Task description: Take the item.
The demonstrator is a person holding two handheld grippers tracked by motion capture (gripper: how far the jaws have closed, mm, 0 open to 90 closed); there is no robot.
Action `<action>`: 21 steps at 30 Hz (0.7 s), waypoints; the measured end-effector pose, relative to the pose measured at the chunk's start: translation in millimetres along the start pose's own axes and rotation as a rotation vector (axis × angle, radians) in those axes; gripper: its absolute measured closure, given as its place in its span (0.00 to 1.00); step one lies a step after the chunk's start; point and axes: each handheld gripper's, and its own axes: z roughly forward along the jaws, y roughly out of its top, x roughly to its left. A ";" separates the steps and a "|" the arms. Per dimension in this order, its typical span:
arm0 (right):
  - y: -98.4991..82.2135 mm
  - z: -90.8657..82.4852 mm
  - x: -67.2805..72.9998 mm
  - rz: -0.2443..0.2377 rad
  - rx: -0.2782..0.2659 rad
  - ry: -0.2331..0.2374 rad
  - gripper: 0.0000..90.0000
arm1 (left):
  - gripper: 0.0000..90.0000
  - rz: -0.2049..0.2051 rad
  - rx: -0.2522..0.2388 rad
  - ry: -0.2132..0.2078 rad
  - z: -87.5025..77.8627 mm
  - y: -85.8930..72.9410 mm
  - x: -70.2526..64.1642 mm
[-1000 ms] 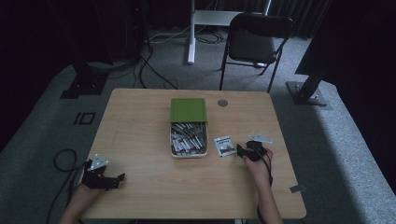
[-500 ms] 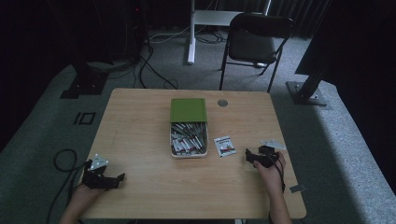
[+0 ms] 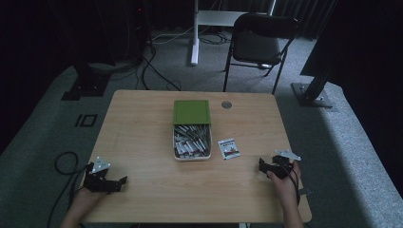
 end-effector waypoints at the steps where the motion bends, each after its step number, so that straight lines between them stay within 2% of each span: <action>1: -0.8 -1.4 -1.0 0.002 -0.001 -0.006 0.16 | 0.02 0.000 0.000 0.000 0.0 0.0 0.0; 8: -7.7 -11.0 -7.4 0.041 -0.011 -0.036 0.16 | 0.02 0.000 0.000 0.000 0.0 0.0 0.0; 14: -22.9 -18.3 -13.8 0.048 0.020 -0.053 0.16 | 0.02 0.000 -0.002 0.000 0.1 -0.1 0.0; 21: -33.3 -23.6 -18.2 0.056 0.025 -0.065 0.16 | 0.02 0.000 -0.002 0.000 0.1 -0.1 0.0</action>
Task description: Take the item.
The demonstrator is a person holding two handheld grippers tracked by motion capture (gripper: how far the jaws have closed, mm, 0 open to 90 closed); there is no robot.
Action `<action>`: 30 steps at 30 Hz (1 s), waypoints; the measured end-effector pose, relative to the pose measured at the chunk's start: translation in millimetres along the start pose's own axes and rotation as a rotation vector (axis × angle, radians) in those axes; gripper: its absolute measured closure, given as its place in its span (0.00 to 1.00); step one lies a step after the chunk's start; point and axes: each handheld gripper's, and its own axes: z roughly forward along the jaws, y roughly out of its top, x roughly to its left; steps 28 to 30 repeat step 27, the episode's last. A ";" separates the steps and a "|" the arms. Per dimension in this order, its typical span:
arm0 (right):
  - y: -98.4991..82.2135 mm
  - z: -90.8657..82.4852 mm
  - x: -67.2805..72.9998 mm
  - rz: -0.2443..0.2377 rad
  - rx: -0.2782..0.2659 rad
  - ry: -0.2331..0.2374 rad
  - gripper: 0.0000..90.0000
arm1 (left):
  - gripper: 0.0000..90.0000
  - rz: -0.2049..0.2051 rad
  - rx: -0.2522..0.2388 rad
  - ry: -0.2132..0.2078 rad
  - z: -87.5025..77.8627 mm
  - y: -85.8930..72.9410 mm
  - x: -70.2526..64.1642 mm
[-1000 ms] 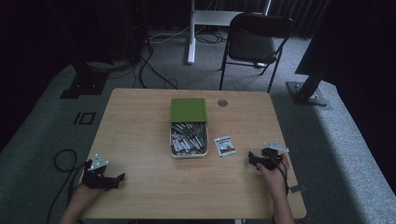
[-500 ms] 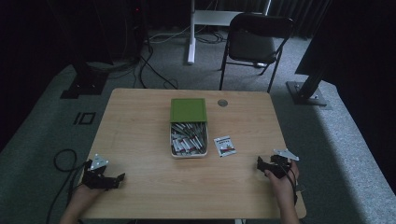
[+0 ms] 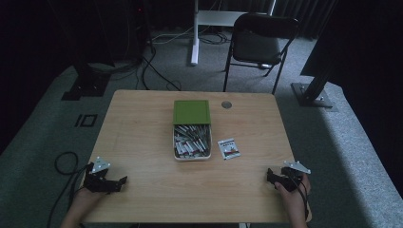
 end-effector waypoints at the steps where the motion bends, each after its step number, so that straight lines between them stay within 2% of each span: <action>1: -0.8 -1.0 -0.9 -0.001 0.002 0.000 0.16 | 0.02 0.000 0.000 0.000 0.0 0.0 0.0; 6: -5.9 -6.1 -4.4 0.034 -0.005 0.010 0.16 | 0.02 0.000 0.000 0.000 0.0 0.0 0.0; 16: -12.1 -11.8 -5.3 0.009 0.000 0.003 0.16 | 0.02 0.000 0.000 0.000 0.0 0.0 0.0; 24: -11.4 -11.0 -5.2 -0.017 0.004 0.032 0.14 | 0.02 0.000 0.000 0.000 0.0 0.0 0.0; 30: -11.1 -10.5 -5.4 -0.019 0.004 0.035 0.14 | 0.02 0.000 0.000 0.000 -0.1 0.0 0.0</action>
